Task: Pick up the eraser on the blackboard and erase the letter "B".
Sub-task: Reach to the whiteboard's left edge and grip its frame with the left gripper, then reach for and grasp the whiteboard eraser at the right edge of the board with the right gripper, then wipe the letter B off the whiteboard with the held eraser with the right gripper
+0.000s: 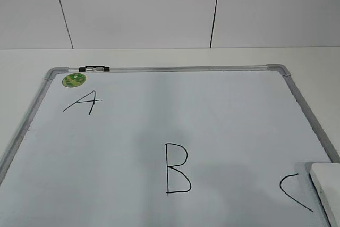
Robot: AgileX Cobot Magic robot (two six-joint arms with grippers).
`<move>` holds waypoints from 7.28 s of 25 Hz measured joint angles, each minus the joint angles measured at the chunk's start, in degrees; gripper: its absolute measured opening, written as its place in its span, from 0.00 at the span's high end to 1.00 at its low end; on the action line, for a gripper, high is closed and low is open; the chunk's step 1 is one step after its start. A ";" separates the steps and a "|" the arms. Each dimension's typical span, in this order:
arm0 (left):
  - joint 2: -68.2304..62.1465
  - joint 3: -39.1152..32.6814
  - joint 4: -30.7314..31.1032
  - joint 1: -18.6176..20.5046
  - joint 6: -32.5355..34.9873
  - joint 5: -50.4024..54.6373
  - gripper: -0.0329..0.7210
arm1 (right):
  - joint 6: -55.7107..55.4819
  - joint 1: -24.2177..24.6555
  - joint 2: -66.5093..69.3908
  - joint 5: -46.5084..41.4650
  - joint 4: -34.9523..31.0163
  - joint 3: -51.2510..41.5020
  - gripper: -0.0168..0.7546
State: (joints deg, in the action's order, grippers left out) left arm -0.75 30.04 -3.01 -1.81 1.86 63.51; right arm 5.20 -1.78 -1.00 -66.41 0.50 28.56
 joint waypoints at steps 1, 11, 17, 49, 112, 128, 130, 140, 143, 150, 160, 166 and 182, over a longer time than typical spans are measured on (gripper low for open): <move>0.00 0.00 0.00 0.00 0.00 0.00 0.64 | 0.00 0.00 0.00 0.00 0.00 0.00 0.22; 0.00 0.00 0.00 0.00 0.00 0.00 0.64 | 0.00 0.00 0.00 0.00 0.00 0.00 0.22; 0.00 0.00 0.00 0.00 0.00 0.00 0.64 | 0.00 0.00 0.12 -0.26 0.00 0.00 0.22; -25.49 4.64 -4.30 0.00 -1.86 2.69 0.64 | -11.41 0.00 45.46 -5.25 -7.03 6.91 0.22; -112.47 43.78 -4.08 0.11 1.16 -8.87 0.92 | -11.35 0.00 53.70 -1.30 -2.72 10.82 0.22; -112.47 43.78 -4.20 0.19 0.71 -8.87 0.93 | -7.77 -0.12 64.12 3.48 -6.00 10.82 0.12; -112.47 43.78 -4.20 0.19 0.71 -8.87 0.93 | -6.86 -0.12 66.33 4.89 -7.24 10.82 0.12; -112.47 43.78 -4.20 0.19 0.71 -8.87 0.93 | -5.20 -0.12 77.28 9.90 -8.05 11.17 0.12; -112.47 43.78 -4.20 0.19 0.71 -8.87 0.93 | -5.20 -0.12 79.85 10.32 -8.05 11.55 0.12; -112.47 43.78 -4.20 0.19 0.71 -8.87 0.93 | -5.20 -0.12 84.09 11.92 -8.05 12.63 0.12; -112.47 43.78 -4.20 0.19 0.71 -8.87 0.93 | -5.20 -0.12 87.97 12.23 -8.61 12.90 0.12; -112.47 43.78 -4.20 0.19 0.71 -8.87 0.93 | -5.20 -0.12 88.79 12.23 -8.72 13.22 0.15; -112.47 43.78 -4.20 -0.01 0.71 -8.97 0.93 | -4.63 -0.12 89.40 7.43 -8.97 16.14 0.27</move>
State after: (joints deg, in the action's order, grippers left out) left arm -113.21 73.82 -7.21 -1.82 2.57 54.55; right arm 0.57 -1.91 88.40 -58.99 -8.47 44.70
